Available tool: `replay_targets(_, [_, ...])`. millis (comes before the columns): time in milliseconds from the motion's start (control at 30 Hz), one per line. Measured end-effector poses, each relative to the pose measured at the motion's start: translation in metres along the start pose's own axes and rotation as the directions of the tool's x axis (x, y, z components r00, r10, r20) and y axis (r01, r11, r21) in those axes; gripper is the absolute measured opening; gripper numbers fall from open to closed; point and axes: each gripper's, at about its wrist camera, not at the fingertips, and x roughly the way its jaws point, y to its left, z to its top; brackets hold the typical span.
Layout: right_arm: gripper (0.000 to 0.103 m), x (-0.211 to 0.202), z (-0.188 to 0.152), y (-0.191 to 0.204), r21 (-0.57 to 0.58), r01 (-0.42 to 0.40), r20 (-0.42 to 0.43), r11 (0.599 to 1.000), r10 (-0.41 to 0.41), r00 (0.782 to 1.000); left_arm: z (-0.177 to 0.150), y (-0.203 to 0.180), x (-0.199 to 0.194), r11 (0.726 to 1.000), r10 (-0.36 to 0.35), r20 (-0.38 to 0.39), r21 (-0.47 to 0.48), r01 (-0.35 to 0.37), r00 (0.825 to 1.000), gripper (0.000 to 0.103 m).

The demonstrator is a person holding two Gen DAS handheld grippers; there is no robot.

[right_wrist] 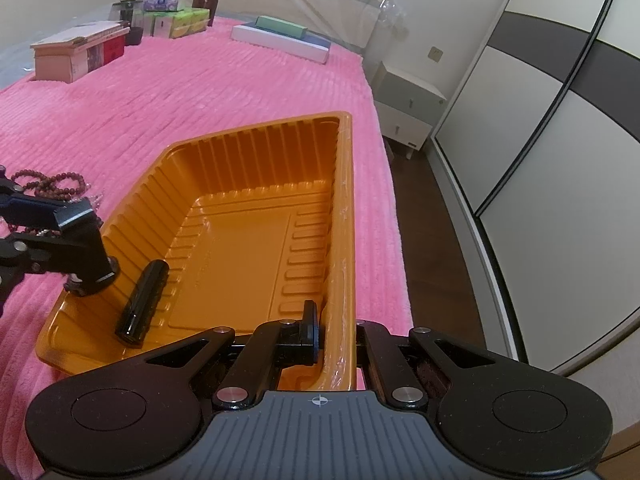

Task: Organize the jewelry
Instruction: 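Carry the black watch into the tray and open the left tool, then return the left tool to the pile and grasp the rose-gold watch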

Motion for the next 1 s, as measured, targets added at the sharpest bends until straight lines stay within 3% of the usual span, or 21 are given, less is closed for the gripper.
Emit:
replay_targets(500, [0.003, 0.001, -0.001, 0.000, 0.002, -0.002, -0.005, 1.000, 0.002, 1.000, -0.005, -0.002, 0.024, 0.992, -0.111, -0.053, -0.058, 0.108, 0.992, 0.027])
replay_targets(600, [0.003, 0.001, -0.001, 0.000, 0.002, -0.005, -0.007, 1.000, 0.005, 1.000, -0.006, -0.003, 0.025, 0.988, -0.144, -0.042, -0.065, 0.141, 0.989, 0.030])
replay_targets(667, [0.003, 0.002, -0.002, -0.001, 0.004, -0.007, -0.009, 1.000, 0.008, 1.000, -0.006, -0.003, 0.022, 0.986, -0.150, -0.015, -0.070, 0.148, 0.989, 0.040])
replay_targets(833, [0.003, 0.002, -0.004, -0.002, 0.013, -0.009, -0.010, 1.000, 0.009, 1.000, -0.010, 0.010, 0.004, 0.993, -0.084, 0.009, -0.077, 0.085, 0.996, 0.046])
replay_targets(1000, [0.003, 0.002, -0.004, -0.002, 0.014, -0.011, -0.009, 1.000, 0.011, 1.000, -0.033, 0.046, -0.022, 0.990, 0.064, 0.008, -0.130, -0.063, 0.998, 0.048])
